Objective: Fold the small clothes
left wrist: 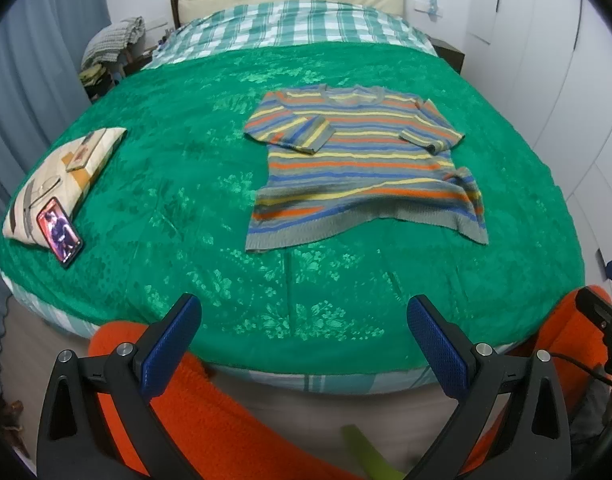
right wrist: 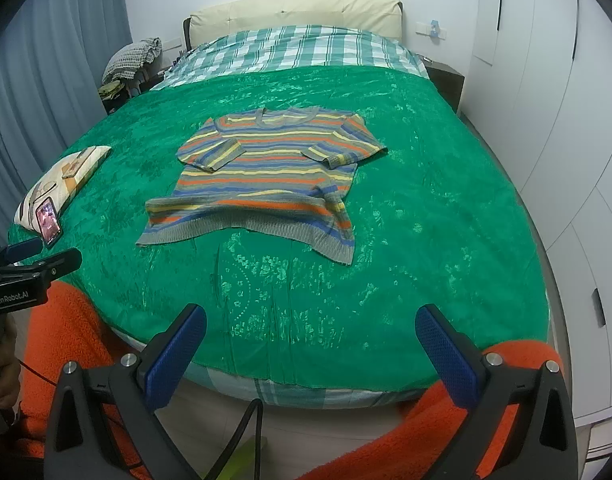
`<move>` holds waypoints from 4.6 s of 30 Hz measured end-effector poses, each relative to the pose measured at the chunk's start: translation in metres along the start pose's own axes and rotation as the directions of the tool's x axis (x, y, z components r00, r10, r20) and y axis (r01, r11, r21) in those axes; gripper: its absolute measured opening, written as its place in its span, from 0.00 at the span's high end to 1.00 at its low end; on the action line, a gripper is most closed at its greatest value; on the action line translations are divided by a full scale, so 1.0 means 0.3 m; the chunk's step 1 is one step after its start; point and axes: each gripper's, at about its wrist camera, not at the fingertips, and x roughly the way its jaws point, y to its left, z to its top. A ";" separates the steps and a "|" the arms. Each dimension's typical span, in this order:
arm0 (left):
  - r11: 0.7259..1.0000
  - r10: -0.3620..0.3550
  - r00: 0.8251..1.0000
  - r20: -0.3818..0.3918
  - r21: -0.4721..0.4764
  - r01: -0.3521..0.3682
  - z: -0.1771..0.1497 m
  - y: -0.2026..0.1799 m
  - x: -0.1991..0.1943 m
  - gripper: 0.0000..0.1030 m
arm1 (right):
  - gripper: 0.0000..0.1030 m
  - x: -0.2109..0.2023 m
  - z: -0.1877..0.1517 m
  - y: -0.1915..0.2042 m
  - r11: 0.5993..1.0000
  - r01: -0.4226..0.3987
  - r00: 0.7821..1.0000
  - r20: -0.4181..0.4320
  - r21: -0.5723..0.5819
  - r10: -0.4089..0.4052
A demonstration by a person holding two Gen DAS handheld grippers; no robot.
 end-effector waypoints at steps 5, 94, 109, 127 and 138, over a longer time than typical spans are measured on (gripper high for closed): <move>1.000 0.003 1.000 -0.004 -0.002 -0.003 -0.009 0.006 0.007 0.00 | 0.00 0.002 -0.005 0.002 1.000 -0.002 1.000 -0.004 0.001 0.002; 0.959 -0.275 0.918 -0.285 -0.143 0.243 0.004 0.249 0.628 0.95 | 0.95 0.812 -0.101 -0.532 0.483 -0.441 0.720 -0.023 0.756 0.694; 0.968 -0.251 0.916 -0.313 -0.095 0.232 0.002 0.264 0.626 0.96 | 0.87 0.770 -0.002 -0.476 0.779 -0.335 0.829 -0.227 0.530 0.511; 0.976 -0.219 0.926 -0.307 -0.058 0.211 -0.022 0.290 0.543 1.00 | 0.97 0.591 0.041 -0.343 0.961 -0.233 0.873 -0.402 0.152 0.275; 0.986 -0.166 0.923 -0.347 -0.024 0.168 -0.048 0.286 0.573 1.00 | 0.97 0.561 0.017 -0.308 0.969 -0.206 0.881 -0.405 0.135 0.244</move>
